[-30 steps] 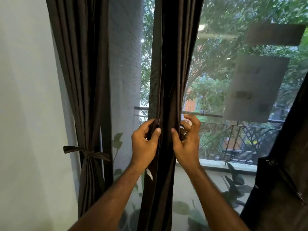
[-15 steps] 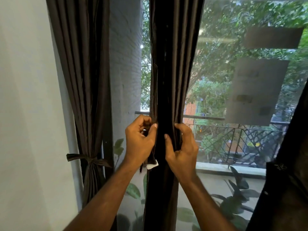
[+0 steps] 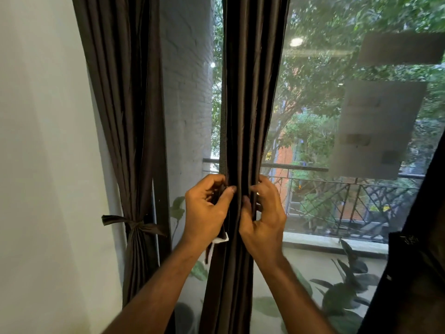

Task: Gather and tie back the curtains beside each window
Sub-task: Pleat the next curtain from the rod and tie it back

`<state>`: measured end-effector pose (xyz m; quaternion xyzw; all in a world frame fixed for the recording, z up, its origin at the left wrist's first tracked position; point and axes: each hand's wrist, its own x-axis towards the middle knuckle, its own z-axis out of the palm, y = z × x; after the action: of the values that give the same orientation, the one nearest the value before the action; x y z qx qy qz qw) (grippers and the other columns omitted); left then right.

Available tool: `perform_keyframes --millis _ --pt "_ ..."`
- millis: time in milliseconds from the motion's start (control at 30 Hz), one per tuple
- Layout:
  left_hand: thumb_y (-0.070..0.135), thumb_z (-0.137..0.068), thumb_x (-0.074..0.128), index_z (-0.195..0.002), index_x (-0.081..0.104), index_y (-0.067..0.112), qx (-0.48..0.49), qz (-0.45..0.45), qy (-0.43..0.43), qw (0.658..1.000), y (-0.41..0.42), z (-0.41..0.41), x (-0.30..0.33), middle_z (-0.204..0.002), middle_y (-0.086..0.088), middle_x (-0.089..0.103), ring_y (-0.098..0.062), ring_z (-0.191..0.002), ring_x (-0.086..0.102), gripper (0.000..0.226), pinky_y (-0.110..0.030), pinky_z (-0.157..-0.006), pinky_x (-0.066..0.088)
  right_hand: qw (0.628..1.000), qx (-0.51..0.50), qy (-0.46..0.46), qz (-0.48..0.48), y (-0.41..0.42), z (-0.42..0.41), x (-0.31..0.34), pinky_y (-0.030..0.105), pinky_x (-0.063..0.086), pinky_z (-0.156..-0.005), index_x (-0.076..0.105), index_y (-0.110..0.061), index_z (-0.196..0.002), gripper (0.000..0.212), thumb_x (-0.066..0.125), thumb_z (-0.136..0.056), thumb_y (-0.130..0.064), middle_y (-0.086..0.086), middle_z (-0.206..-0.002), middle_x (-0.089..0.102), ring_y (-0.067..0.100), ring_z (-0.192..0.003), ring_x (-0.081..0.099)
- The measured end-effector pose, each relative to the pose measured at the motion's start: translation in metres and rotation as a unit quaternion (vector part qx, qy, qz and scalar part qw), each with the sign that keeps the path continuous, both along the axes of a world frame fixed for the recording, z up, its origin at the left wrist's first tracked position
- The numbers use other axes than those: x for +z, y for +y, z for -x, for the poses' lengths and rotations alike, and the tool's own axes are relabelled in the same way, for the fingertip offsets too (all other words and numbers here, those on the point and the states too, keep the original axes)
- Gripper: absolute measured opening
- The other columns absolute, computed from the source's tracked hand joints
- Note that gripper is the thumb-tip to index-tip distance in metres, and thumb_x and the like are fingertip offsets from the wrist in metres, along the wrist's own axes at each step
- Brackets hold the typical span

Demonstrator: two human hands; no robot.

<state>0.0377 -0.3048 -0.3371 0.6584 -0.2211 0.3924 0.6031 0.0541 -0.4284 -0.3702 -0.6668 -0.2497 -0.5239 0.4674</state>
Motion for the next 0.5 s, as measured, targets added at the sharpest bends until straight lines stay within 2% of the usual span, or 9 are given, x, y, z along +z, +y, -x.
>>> perform_keyframes --millis 67,100,167,200,267,333,400,500 --pt "0.003 -0.092 0.070 -0.098 0.073 0.007 0.014 0.008 -0.002 1.000 0.002 0.002 -0.004 -0.087 -0.003 0.073 -0.021 -0.084 0.073 0.008 -0.026 -0.078 0.059 0.999 -0.031 -0.007 0.023 -0.003 0.003 -0.001 0.015 0.053 -0.083 0.067 -0.013 -0.107 0.031 0.055 -0.089 0.009 0.017 -0.141 0.056 -0.010 -0.106 0.058" --pt "0.005 -0.094 0.069 -0.098 0.074 0.006 0.023 0.014 -0.005 1.000 0.004 0.004 -0.005 -0.087 -0.003 0.073 -0.022 -0.086 0.072 0.007 -0.028 -0.079 0.059 0.999 -0.034 -0.006 0.023 -0.004 0.005 0.000 0.011 0.050 -0.084 0.071 -0.010 -0.103 0.028 0.054 -0.089 0.005 0.016 -0.144 0.054 -0.011 -0.102 0.058" --pt "0.007 -0.095 0.066 -0.096 0.075 0.010 0.047 0.021 -0.016 0.999 0.005 0.008 -0.003 -0.088 -0.001 0.073 -0.020 -0.087 0.072 0.009 -0.027 -0.079 0.057 1.000 -0.018 0.006 0.020 -0.004 0.013 -0.001 0.011 0.049 -0.087 0.074 -0.009 -0.104 0.022 0.055 -0.093 -0.011 0.013 -0.148 0.051 -0.012 -0.106 0.058" --pt "0.006 -0.095 0.066 -0.094 0.075 0.015 0.059 0.026 -0.019 0.998 0.003 0.011 -0.001 -0.087 0.001 0.073 -0.016 -0.087 0.071 0.013 -0.023 -0.078 0.056 1.000 -0.011 0.011 0.026 -0.002 0.017 -0.001 0.012 0.049 -0.090 0.073 -0.010 -0.107 0.024 0.059 -0.095 -0.023 0.011 -0.151 0.048 -0.011 -0.112 0.056" --pt "0.002 -0.094 0.067 -0.091 0.073 0.024 0.070 0.037 -0.012 0.997 -0.004 0.018 0.007 -0.084 0.009 0.073 -0.006 -0.083 0.070 0.022 -0.016 -0.075 0.053 0.999 -0.008 0.023 0.043 0.003 0.021 -0.001 0.019 0.052 -0.094 0.072 -0.013 -0.112 0.032 0.068 -0.092 -0.038 0.006 -0.156 0.040 0.002 -0.122 0.057" --pt "0.001 -0.093 0.067 -0.091 0.071 0.026 0.079 0.036 -0.006 0.996 -0.009 0.021 0.013 -0.082 0.015 0.073 -0.003 -0.079 0.070 0.025 -0.013 -0.072 0.052 0.999 -0.015 0.033 0.037 0.006 0.020 -0.003 0.033 0.057 -0.094 0.073 -0.014 -0.109 0.025 0.070 -0.092 -0.032 0.005 -0.157 0.038 0.016 -0.128 0.058" --pt "0.001 -0.093 0.067 -0.091 0.071 0.020 0.101 0.025 -0.009 0.995 -0.006 0.021 0.016 -0.078 0.011 0.071 -0.001 -0.073 0.069 0.020 -0.013 -0.068 0.052 0.999 -0.024 0.044 0.000 0.003 0.018 -0.003 0.040 0.057 -0.091 0.074 -0.013 -0.104 0.016 0.066 -0.094 -0.023 0.003 -0.153 0.042 0.019 -0.125 0.059" --pt "0.001 -0.094 0.066 -0.090 0.068 0.014 0.122 0.021 0.001 0.992 0.006 0.023 0.015 -0.073 0.007 0.066 -0.002 -0.062 0.061 0.013 -0.013 -0.060 0.048 0.996 -0.073 0.049 -0.011 -0.002 0.023 -0.008 0.048 0.049 -0.097 0.075 -0.017 -0.101 0.013 0.067 -0.092 -0.022 0.003 -0.148 0.045 0.022 -0.129 0.053"
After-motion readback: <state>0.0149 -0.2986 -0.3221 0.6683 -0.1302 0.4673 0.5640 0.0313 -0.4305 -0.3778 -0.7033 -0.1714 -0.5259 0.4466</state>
